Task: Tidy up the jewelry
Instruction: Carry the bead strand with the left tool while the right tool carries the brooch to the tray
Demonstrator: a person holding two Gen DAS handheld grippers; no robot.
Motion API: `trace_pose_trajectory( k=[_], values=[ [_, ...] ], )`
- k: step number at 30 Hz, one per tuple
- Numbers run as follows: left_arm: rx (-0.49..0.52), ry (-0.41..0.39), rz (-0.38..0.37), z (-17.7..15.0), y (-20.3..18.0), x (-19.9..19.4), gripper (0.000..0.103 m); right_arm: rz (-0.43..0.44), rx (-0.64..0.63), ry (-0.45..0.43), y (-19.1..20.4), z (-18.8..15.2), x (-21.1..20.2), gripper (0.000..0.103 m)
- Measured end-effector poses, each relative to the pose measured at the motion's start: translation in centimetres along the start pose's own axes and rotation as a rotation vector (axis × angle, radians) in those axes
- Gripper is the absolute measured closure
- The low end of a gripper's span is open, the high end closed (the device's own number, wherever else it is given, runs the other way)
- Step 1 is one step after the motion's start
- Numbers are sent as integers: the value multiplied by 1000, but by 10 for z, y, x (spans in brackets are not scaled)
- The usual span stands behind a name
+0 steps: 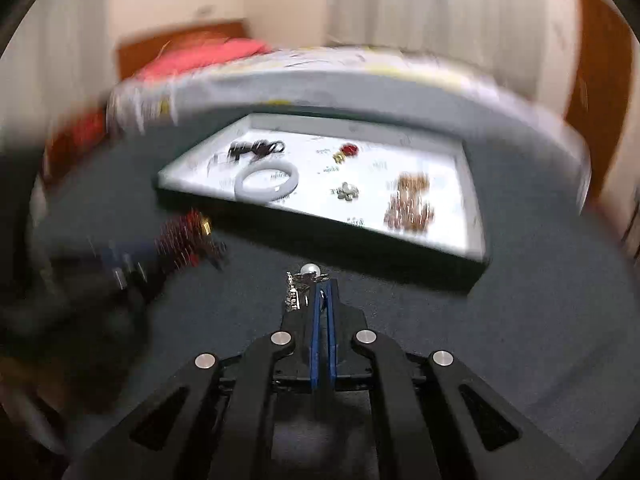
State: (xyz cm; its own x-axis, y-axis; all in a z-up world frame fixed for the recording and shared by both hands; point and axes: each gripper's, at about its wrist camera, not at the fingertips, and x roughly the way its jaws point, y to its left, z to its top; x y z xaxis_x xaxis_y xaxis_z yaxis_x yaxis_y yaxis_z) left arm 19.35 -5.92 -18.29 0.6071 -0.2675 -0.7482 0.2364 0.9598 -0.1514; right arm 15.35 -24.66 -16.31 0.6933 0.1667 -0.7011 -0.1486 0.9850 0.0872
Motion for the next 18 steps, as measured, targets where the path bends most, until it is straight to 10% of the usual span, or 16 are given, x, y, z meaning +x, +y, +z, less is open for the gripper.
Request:
trace_pose_trajectory(
  k=[1, 3, 6, 8, 10, 13, 18],
  values=[
    [1, 0, 0, 0, 0, 0, 92, 117, 166, 31, -22, -1, 6, 99],
    [7, -1, 1, 0, -1, -1, 91, -33, 44, 17, -13, -2, 2, 99],
    [-2, 0, -2, 1, 0, 0, 92, 116, 184, 13, -26, 0, -3, 99],
    [1, -1, 0, 2, -1, 0, 92, 19, 103, 3, -21, 1, -4, 99],
    [6, -2, 0, 1, -2, 0, 92, 207, 267, 27, -36, -1, 0, 99],
    [5, -1, -1, 1, -2, -1, 92, -2, 91, 25, -17, -1, 0, 100],
    [3, -11, -7, 2, -3, -3, 92, 85, 195, 1, -24, 3, -6, 100]
  ],
)
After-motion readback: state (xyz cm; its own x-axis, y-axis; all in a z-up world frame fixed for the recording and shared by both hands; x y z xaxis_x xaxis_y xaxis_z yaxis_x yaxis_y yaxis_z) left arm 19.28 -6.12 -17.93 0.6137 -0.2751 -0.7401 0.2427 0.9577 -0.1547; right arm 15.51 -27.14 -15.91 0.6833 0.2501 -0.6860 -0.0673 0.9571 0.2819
